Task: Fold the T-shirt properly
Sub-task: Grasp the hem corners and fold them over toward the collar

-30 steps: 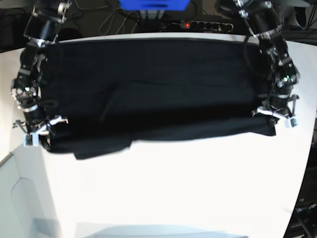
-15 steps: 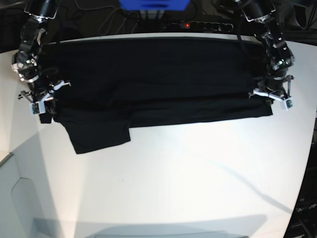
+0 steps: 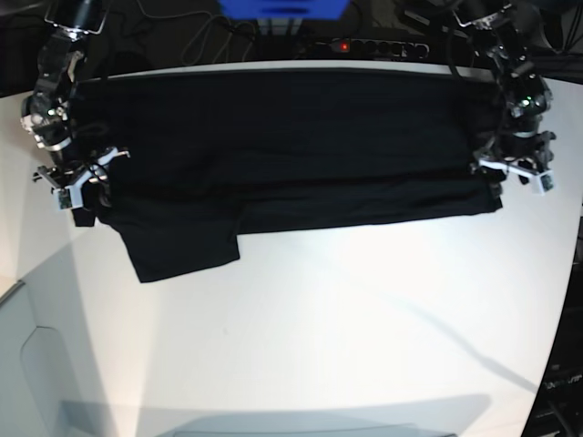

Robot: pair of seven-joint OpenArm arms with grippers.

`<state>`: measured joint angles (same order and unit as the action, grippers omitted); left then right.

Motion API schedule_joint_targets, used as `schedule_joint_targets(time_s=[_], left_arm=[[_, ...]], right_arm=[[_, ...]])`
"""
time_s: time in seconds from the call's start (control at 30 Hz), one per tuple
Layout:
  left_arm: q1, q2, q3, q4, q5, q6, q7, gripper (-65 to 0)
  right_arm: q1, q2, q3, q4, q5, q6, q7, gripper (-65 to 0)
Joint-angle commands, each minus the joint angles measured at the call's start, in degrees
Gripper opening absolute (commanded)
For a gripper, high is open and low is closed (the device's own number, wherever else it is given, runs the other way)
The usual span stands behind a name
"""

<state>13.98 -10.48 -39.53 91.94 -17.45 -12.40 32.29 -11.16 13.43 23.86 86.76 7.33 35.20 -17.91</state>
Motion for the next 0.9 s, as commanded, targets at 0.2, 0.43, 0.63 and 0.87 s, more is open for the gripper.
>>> schedule_joint_targets(time_s=[0.2,0.43,0.63,0.87], left_arm=[[-4.61,-3.01,-0.16,-0.82,-0.09,-0.12,-0.95,-26.1],[-8.92,-3.19,-0.16,-9.26,0.00,-0.12,-0.95,-26.1],[-10.77,-3.19,1.07,-12.25,0.00,-0.21,-0.95,-26.1],[-10.68,-4.16,5.20,-11.90,-0.09,-0.21,-1.22,-26.1]], right_arm=[[0.48,-0.82,0.19,2.43,0.71,1.24,1.52,-38.8],[0.56,-1.17,0.19,2.69,0.62,1.24,1.52,-38.8],[0.56,-1.17,0.19,2.69,0.54,1.24,1.52,-38.8],[0.56,-1.17,0.19,2.69,0.54,1.24,1.52,-38.8]])
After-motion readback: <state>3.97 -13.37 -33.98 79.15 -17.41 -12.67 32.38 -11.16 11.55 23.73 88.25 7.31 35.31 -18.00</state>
